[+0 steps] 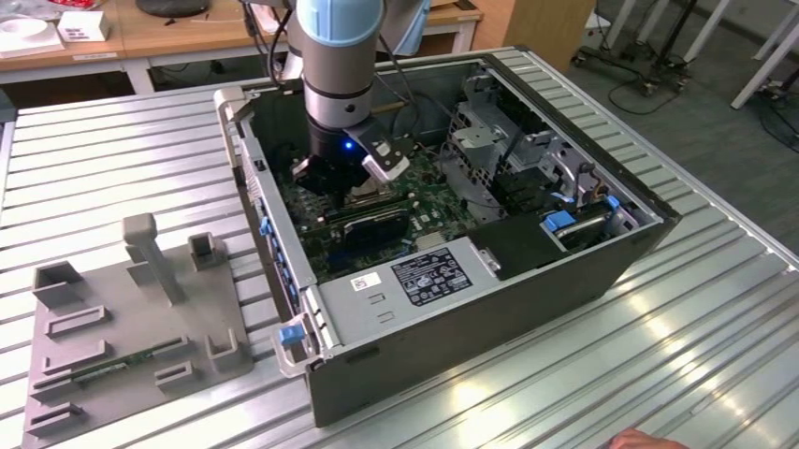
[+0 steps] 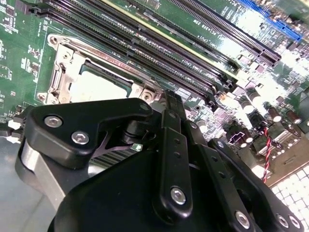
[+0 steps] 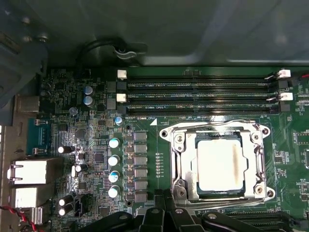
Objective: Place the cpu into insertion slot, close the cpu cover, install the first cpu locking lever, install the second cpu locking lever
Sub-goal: 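Install the second cpu locking lever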
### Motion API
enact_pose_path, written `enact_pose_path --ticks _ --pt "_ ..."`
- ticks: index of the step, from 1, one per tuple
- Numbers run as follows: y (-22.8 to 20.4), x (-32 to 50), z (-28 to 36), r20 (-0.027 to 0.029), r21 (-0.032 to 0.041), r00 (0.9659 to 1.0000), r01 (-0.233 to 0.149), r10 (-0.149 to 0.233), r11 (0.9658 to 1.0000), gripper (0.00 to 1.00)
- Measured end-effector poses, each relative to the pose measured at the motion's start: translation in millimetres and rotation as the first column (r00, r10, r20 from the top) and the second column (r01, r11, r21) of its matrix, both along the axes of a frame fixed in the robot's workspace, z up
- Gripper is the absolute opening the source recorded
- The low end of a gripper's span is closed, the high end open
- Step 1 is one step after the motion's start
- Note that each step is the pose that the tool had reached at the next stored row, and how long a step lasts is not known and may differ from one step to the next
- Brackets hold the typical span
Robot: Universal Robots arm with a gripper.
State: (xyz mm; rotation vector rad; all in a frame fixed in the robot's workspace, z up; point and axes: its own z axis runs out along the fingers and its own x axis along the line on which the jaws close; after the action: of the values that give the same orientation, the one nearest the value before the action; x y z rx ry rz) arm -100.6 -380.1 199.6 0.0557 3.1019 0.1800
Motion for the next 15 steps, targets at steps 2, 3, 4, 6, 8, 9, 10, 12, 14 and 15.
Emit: enact_pose_path --ticks 2,3,4,6,8,9,10,12,14,15 --pt "0.0 0.0 -0.1 0.0000 0.0000 1.0000 0.000 0.000 1.0000 0.11" --pt "-0.1 0.0 -0.1 -0.0001 -0.0001 1.0000 0.000 0.000 1.0000 0.11" --pt "-0.1 0.0 -0.2 -0.0001 -0.0001 1.0000 0.000 0.000 1.0000 0.11" --pt "0.0 0.0 -0.3 -0.0001 0.0000 1.0000 0.000 0.000 1.0000 0.11" --pt "0.0 0.0 -0.3 0.0000 0.0000 1.0000 0.000 0.000 1.0000 0.11" --pt "0.0 0.1 -0.1 0.0001 0.0002 1.0000 0.000 0.000 1.0000 0.11" --pt "0.0 0.1 0.4 0.0003 0.0004 1.0000 0.001 -0.001 1.0000 0.11" --pt "0.0 0.3 2.3 0.0000 0.0001 1.0000 0.001 -0.001 1.0000 0.11" --pt "0.0 0.7 4.5 0.0000 0.0001 1.0000 0.001 -0.001 1.0000 0.11" --pt "0.0 1.0 5.9 0.0001 0.0002 1.0000 0.001 -0.001 1.0000 0.11"
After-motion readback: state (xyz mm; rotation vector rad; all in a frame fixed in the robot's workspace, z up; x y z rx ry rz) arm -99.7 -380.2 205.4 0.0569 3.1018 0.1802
